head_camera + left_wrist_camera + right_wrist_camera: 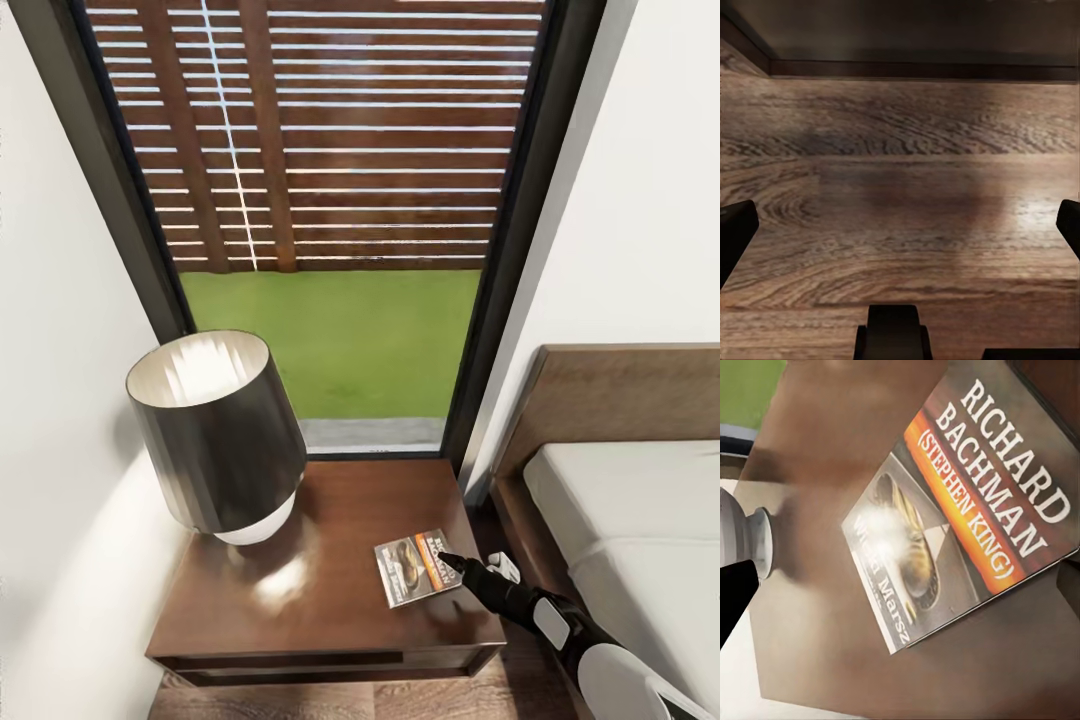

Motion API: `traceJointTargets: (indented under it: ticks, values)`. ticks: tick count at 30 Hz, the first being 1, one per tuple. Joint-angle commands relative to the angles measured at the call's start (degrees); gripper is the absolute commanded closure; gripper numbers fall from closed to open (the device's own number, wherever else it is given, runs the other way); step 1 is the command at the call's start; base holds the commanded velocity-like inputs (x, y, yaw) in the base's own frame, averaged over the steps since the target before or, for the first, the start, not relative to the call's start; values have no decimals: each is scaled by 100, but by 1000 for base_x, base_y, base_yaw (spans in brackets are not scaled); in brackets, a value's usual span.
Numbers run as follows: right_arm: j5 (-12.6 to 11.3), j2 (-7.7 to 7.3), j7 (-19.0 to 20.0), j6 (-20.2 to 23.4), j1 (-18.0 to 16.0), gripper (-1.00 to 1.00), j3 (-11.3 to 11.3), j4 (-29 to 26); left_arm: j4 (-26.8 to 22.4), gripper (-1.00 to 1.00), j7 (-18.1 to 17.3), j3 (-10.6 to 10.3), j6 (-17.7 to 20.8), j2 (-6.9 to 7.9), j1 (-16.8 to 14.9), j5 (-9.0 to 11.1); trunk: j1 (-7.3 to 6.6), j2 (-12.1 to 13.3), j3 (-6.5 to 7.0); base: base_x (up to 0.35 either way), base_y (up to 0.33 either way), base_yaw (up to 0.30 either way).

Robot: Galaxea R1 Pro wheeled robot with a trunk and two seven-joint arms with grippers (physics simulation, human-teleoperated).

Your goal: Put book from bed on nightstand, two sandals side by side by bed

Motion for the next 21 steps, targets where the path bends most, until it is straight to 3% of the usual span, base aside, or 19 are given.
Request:
traceJointTargets:
  ticks: [1,21]
  values:
    - [-42,-1,5,52,-2,-100,-10,-3,4,-100,-26,-38,-18,2,-3,61,-23,40,14,0,0,0]
    - [-37,-22,14,36,-2,-100,-12,-3,4,-100,-33,-37,-7,1,-4,61,-463,842,373,0,0,0]
